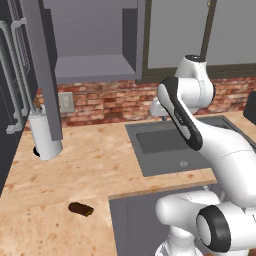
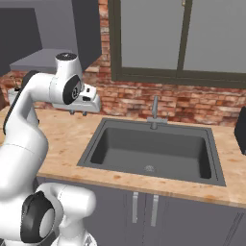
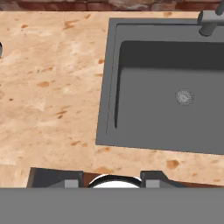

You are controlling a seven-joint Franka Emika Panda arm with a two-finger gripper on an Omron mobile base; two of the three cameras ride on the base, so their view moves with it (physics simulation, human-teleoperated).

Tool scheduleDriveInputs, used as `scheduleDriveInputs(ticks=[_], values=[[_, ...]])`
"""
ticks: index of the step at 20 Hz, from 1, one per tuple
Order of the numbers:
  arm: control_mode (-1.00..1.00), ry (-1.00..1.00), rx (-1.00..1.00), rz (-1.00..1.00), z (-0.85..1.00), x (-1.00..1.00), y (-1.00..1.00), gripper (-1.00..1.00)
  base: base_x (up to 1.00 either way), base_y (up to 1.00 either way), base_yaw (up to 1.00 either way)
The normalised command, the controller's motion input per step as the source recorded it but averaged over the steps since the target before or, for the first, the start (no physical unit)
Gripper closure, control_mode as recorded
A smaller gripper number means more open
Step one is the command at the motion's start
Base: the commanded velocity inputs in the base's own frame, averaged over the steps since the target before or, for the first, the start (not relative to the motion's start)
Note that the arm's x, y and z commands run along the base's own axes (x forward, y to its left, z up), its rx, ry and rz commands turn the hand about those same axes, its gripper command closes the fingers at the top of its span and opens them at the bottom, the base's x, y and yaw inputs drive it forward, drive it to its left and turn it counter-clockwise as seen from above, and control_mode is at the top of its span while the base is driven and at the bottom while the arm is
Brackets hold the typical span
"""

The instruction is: Pick the sweet potato from the counter and place it in the cabinet. Then close the cabinet.

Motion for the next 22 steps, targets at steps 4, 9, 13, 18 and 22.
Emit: scheduleDriveInputs(ticks=[4, 9, 13, 18, 22], values=[[-1.0, -0.04, 0.0, 0.0, 0.0, -0.24, 0.0, -1.0, 0.0, 0.0, 0.0], [-1.0, 0.01, 0.0, 0.03, -0.21, -0.19, 0.27, -1.0, 0.0, 0.0, 0.0], [-1.0, 0.09, 0.01, 0.23, -0.5, -0.01, 0.93, -1.0, 0.0, 0.0, 0.0], [-1.0, 0.09, 0.0, 0.31, -0.46, -0.06, 1.0, -1.0, 0.0, 0.0, 0.0], [-1.0, 0.17, 0.0, 0.33, -0.41, 0.0, 1.0, -1.0, 0.0, 0.0, 0.0]])
